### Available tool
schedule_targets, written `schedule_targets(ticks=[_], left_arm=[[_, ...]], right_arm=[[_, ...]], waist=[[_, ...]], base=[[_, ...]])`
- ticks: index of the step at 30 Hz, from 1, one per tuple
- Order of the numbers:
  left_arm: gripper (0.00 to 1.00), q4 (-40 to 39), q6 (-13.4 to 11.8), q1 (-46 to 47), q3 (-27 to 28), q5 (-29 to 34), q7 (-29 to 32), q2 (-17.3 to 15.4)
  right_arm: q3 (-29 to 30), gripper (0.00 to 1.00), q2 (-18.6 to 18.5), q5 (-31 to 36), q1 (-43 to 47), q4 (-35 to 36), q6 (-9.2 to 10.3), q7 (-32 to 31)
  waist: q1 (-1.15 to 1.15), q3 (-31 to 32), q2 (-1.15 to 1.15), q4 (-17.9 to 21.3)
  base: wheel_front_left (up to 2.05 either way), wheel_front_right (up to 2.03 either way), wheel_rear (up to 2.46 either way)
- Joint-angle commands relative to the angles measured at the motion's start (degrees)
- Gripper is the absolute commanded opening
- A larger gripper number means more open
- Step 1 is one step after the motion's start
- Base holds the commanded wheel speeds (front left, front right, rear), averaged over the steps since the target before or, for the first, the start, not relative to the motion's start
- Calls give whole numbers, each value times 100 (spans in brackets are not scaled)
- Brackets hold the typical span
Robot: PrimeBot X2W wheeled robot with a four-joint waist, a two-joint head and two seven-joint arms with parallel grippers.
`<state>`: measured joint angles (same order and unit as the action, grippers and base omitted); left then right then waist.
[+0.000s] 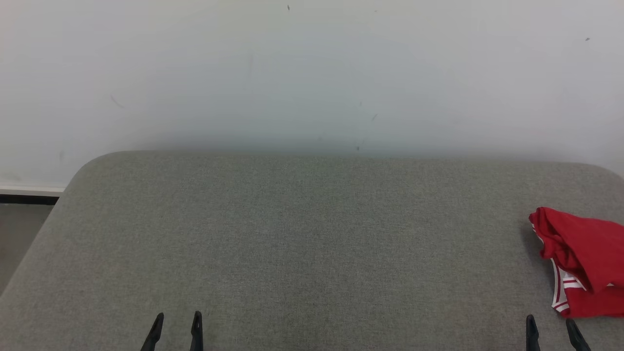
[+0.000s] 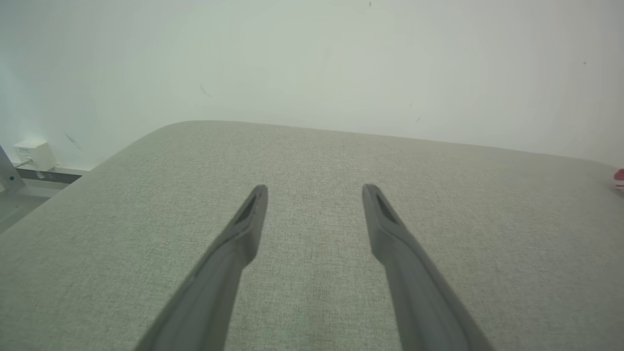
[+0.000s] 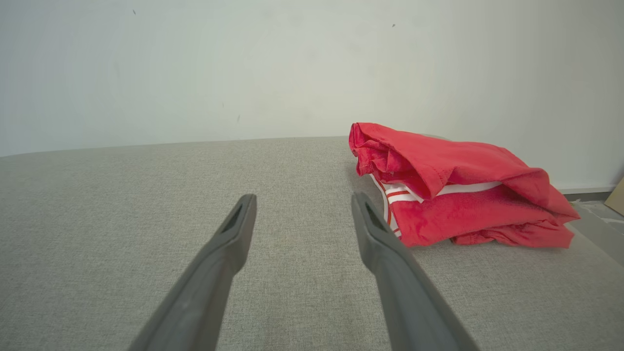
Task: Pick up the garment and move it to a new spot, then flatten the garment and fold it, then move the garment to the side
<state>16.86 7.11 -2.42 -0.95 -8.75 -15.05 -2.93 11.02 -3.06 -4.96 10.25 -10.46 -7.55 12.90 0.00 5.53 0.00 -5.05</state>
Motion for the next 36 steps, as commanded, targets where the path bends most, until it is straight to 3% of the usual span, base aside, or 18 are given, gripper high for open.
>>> schedule_targets(ticks=[1, 28, 29, 36], left_arm=[[100, 3, 22, -53, -3, -18, -14, 4], [100, -9, 9, -130, 26, -125, -14, 5], [0, 4, 0, -101, 6, -128, 0, 1], [0, 339, -4, -238, -17, -164, 34, 23]], right_arm=[[12, 100, 13, 28, -47, 12, 16, 24], [-37, 100, 20, -44, -85, -95, 16, 72], [-36, 0, 12, -5, -68, -107, 0, 32], [-44, 0, 79, -26, 45, -481, 0, 6]], waist=[[0, -2, 0, 0], [0, 5, 0, -8], [0, 5, 0, -9], [0, 6, 0, -5]], base=[[0, 0, 0], [0, 0, 0], [0, 0, 0], [0, 0, 0]])
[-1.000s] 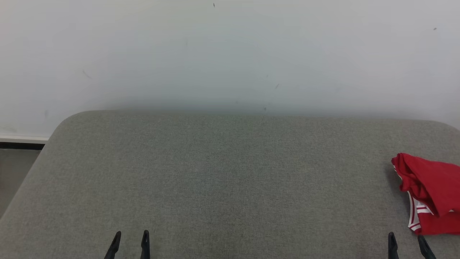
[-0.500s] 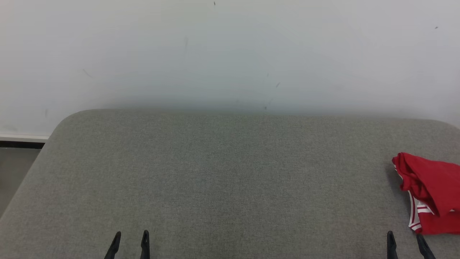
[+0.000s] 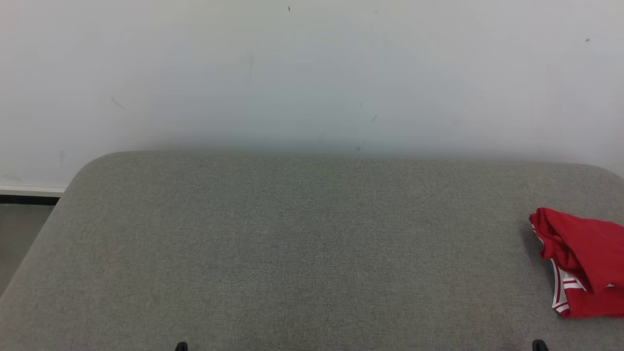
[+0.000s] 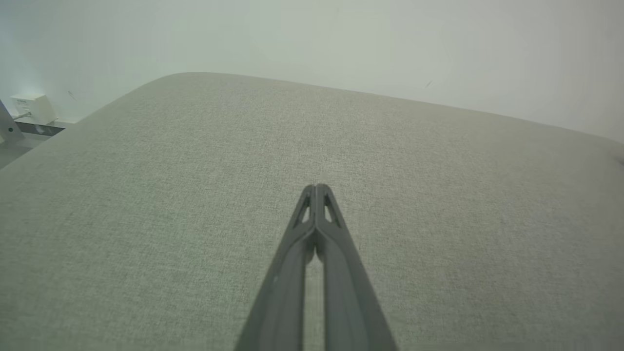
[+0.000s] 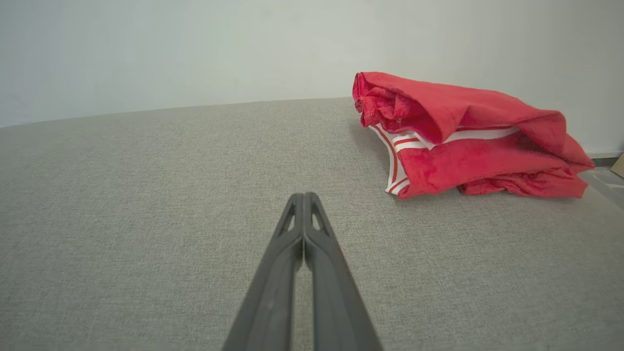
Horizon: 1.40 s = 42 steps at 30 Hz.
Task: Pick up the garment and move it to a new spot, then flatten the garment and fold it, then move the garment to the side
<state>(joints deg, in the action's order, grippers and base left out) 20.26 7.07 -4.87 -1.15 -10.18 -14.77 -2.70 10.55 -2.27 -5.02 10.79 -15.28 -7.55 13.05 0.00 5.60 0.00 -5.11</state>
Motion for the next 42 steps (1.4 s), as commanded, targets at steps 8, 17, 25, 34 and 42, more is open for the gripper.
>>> schedule_targets(ticks=[8, 17, 25, 34, 42], left_arm=[[0, -58, 5, 146, 100, -924, 251, -3], [0, -142, 10, 271, 178, -1843, 481, -5], [0, -198, 14, 364, 238, -2498, 647, -7], [0, -259, 20, 473, 309, -3261, 845, -10], [0, -307, 24, 558, 370, -3888, 1007, -12]], right_arm=[[-16, 0, -8, -978, -225, -7, 1, -248], [-83, 0, -17, -1958, -398, 34, 2, -446], [-118, 0, -24, -2653, -533, 51, 2, -597], [-157, 0, -32, -3467, -702, 67, 3, -779], [-188, 0, -39, -4127, -830, 81, 4, -927]], waist=[[0, -38, 0, 33], [0, -79, 0, 70], [0, -112, 0, 99], [0, -153, 0, 136], [0, -190, 0, 168]], base=[[0, 0, 0], [0, 0, 0], [0, 0, 0], [0, 0, 0], [0, 0, 0]])
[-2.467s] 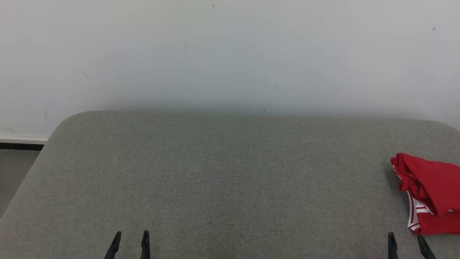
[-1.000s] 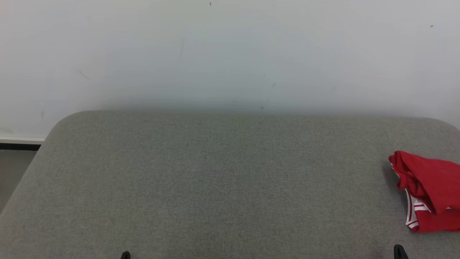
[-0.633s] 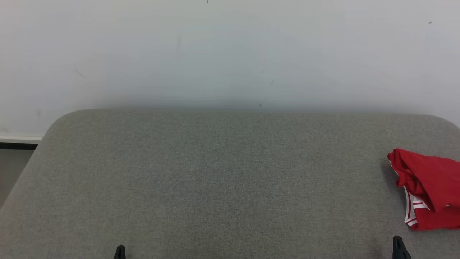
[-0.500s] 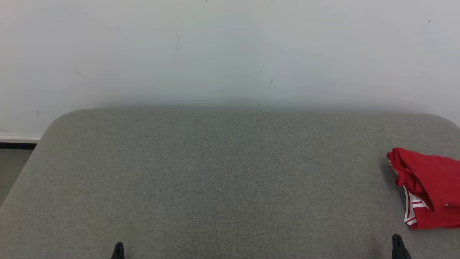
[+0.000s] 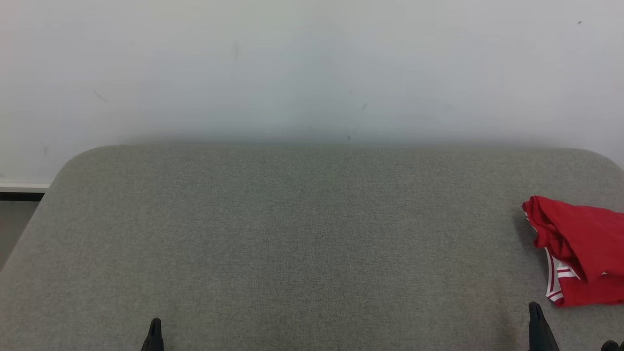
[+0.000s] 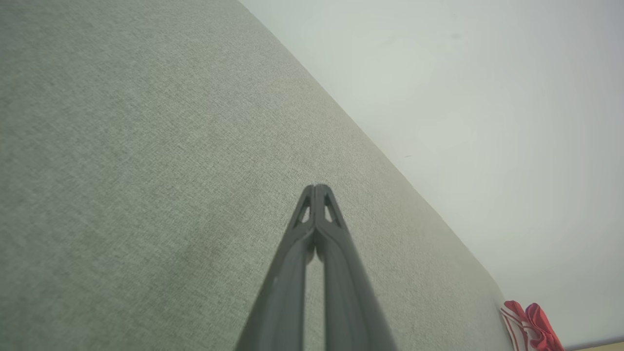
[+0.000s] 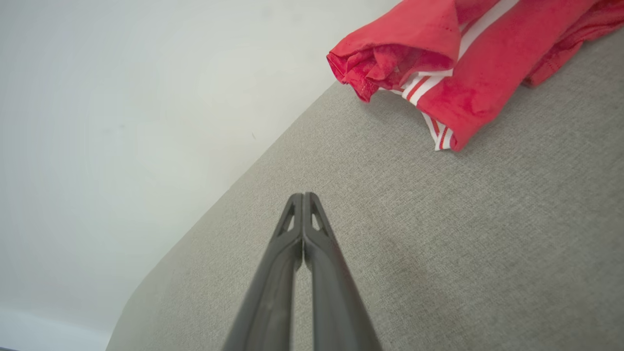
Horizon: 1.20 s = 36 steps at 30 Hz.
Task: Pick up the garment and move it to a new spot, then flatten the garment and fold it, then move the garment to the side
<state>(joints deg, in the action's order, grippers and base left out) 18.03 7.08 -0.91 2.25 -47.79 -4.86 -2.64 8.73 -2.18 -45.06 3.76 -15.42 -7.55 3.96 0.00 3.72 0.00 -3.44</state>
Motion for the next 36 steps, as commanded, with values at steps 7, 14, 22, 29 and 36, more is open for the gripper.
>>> schedule_targets(ticks=[7, 14, 22, 29, 36], left_arm=[[0, -129, 28, 236, 86, -691, 165, -20], [0, -168, 32, 313, 127, -1165, 287, -22], [0, -205, 36, 378, 174, -1647, 416, -24], [0, -229, 39, 424, 208, -1994, 508, -25], [0, -260, 43, 479, 245, -2380, 606, -27]], right_arm=[[-36, 0, -54, -726, -245, 106, 5, -153], [-60, 0, -59, -1224, -347, 113, 5, -266], [-83, 0, -65, -1744, -453, 117, 6, -390], [-100, 0, -68, -2116, -528, 120, 7, -469], [-119, 0, -71, -2526, -601, 121, 7, -559]], waist=[[0, -39, 0, 34], [0, -71, 0, 63], [0, -108, 0, 95], [0, -136, 0, 120], [0, -168, 0, 148]], base=[[0, 0, 0], [0, 0, 0], [0, 0, 0], [0, 0, 0], [0, 0, 0]])
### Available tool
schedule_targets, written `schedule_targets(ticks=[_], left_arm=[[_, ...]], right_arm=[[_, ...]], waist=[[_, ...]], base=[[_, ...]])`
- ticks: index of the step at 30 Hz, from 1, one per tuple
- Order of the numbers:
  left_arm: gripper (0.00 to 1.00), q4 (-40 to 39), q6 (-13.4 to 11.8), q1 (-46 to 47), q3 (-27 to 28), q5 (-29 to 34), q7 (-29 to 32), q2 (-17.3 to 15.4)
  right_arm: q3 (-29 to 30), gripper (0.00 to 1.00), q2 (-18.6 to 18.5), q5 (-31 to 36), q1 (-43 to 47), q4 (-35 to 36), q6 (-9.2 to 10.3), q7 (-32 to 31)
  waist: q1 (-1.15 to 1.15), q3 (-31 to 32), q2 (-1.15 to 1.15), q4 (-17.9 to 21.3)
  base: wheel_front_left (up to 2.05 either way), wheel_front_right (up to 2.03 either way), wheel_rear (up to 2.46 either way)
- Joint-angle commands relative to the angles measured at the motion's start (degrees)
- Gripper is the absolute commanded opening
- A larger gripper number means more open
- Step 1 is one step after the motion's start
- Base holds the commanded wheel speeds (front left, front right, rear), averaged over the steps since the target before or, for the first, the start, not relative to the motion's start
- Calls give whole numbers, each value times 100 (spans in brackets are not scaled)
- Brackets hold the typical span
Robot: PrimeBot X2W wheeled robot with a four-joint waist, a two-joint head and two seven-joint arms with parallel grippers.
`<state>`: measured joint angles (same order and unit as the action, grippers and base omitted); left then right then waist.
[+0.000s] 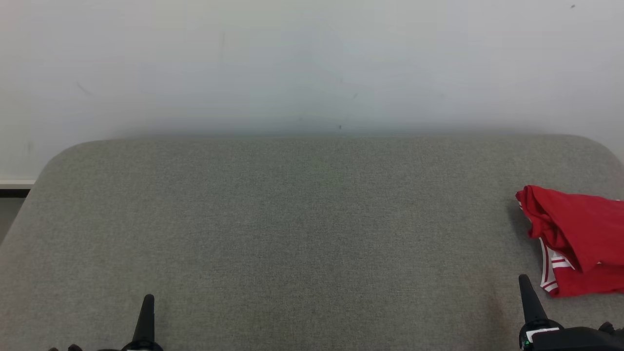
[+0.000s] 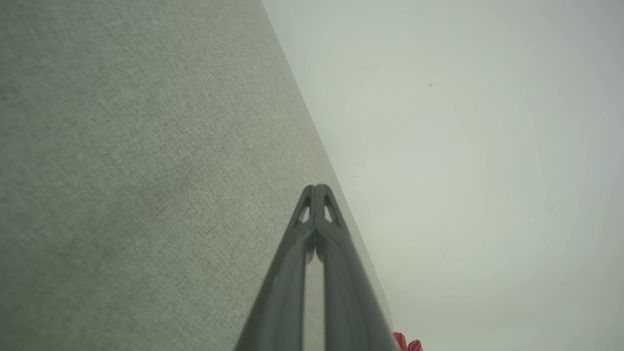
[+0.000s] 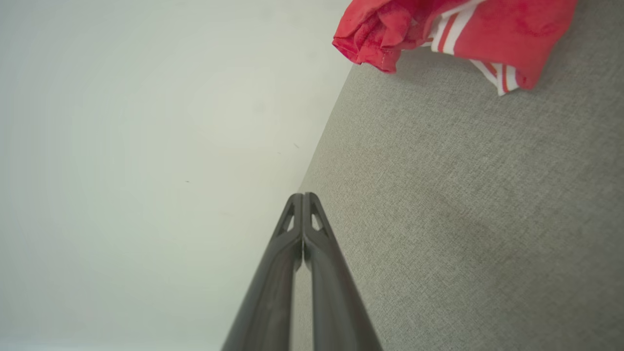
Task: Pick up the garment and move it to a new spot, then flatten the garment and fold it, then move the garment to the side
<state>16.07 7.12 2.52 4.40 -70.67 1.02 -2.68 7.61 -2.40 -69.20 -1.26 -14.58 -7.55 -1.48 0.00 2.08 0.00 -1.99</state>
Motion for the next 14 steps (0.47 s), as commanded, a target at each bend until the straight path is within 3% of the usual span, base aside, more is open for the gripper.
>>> schedule_targets(ticks=[1, 14], left_arm=[[0, -68, 39, 143, 36, -153, 35, -24], [0, -118, 46, 229, 93, -794, 204, -26]], right_arm=[[-9, 0, -50, -174, -116, 39, 7, -31], [-42, 0, -53, -863, -253, 49, 9, -189]], waist=[[0, -8, 0, 7], [0, -68, 0, 60]], base=[[0, 0, 0], [0, 0, 0]])
